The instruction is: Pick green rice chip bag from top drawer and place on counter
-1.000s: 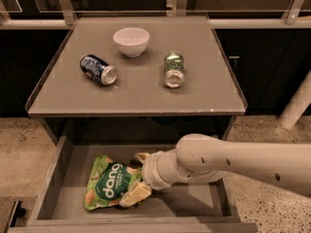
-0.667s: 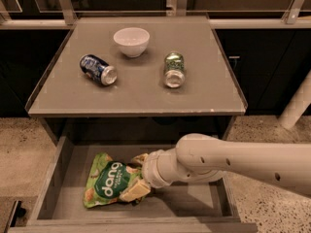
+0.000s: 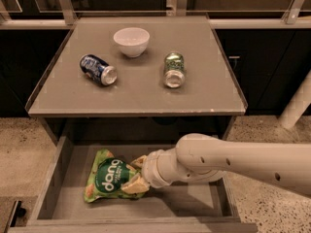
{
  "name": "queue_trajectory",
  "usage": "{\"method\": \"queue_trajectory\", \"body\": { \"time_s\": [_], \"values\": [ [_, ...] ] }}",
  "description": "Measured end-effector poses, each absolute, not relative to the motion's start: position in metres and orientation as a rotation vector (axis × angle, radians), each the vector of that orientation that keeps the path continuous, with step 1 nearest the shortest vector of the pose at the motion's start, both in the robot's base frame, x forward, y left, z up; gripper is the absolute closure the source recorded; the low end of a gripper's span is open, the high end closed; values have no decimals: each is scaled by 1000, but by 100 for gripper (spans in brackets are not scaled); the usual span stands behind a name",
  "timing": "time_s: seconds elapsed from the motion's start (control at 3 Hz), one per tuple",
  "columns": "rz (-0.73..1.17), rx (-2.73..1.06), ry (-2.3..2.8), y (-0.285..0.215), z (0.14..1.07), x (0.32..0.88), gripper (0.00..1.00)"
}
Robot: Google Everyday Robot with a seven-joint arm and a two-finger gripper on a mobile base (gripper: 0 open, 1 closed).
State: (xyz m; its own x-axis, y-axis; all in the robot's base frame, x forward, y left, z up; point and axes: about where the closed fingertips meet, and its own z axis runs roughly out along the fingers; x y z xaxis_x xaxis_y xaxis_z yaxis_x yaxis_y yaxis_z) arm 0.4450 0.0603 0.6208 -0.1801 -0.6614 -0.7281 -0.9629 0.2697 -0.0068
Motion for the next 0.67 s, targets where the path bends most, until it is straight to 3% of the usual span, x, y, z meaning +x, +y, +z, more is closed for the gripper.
{"method": "queue_trajectory", "body": {
  "time_s": [0.33,0.67],
  "values": [
    [617,-1459,1912,60,624,444,100],
    [568,-1453,1878,55,651,430,100]
  ]
}}
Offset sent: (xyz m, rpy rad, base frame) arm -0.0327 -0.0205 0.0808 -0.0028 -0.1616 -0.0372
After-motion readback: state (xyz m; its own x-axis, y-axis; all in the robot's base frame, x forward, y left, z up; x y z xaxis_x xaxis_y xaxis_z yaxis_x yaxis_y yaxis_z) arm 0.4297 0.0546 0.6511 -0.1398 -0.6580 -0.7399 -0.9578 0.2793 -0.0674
